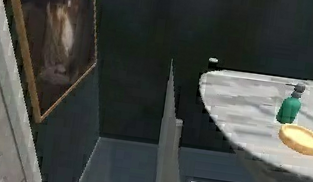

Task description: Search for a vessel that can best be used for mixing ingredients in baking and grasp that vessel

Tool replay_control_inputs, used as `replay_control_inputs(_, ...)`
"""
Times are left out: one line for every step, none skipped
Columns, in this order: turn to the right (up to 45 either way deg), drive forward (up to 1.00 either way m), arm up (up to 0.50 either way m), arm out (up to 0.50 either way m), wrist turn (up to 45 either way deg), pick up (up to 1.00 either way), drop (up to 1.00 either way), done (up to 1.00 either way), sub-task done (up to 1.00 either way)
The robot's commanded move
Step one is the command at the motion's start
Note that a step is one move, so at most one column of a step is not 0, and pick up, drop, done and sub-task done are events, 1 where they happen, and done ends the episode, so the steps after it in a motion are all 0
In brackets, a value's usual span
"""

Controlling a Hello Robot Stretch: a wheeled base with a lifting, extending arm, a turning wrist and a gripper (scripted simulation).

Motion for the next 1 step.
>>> replay_control_inputs(-45.0, 0.0, 0.0, 0.0, 0.0, 0.0, 0.0, 0.0, 0.0)
